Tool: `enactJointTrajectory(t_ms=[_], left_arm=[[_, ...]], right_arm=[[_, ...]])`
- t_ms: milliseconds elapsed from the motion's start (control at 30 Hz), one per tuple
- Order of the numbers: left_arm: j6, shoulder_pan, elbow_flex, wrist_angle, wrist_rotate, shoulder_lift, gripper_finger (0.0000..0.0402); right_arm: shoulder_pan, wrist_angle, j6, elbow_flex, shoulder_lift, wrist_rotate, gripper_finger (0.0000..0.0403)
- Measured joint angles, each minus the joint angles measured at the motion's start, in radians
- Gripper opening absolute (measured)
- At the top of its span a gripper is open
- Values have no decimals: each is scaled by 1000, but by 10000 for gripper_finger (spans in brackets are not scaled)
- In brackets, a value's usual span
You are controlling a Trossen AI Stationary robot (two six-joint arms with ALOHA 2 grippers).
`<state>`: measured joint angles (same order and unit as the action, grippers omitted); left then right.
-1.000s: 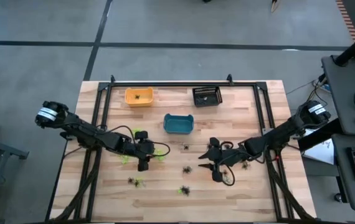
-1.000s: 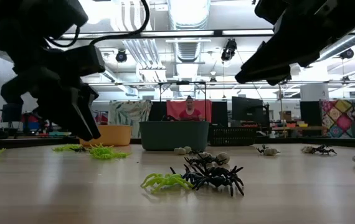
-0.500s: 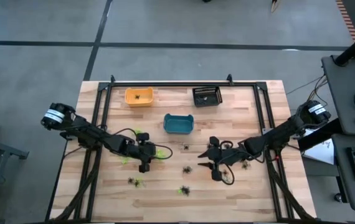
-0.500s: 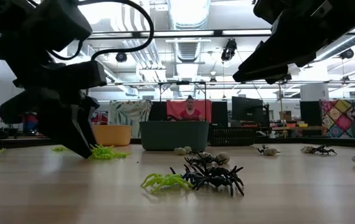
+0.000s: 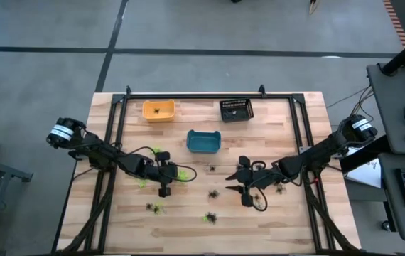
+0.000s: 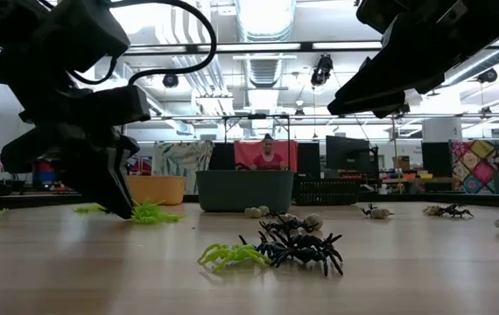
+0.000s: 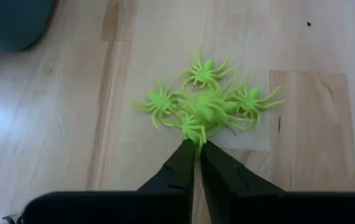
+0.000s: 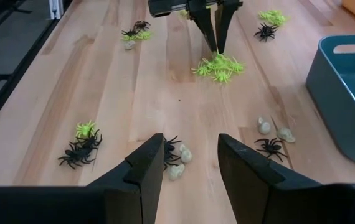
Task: Sort Halloween decoration
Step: Put the green spider toy into the blue bin
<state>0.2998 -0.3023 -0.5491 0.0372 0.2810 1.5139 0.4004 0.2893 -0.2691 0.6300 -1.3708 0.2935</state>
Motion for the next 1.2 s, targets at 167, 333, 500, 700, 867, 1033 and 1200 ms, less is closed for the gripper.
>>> enactJointTrajectory(t_ms=[167,333,500,700,867,1033,1200], left_arm=[[13,0,0,8,-6,-3,3],[32,0,0,41,-29,-25,1],[29,0,0,43,-29,-81,0],[24,0,0,48,-29,-185,0],[1,0,0,-20,-28,-266,0],[-71,0,0,-177,-28,-289,0],[-112,0,-1,-289,-28,-269,0]], right_arm=[[0,0,-4,0,0,0,143],[0,0,-5,0,0,0,143],[0,0,-4,0,0,0,143],[0,1,-2,0,0,14,143],[-5,63,45,0,-10,57,143],[-30,224,132,1,-48,73,144],[-70,360,165,2,-99,68,144]])
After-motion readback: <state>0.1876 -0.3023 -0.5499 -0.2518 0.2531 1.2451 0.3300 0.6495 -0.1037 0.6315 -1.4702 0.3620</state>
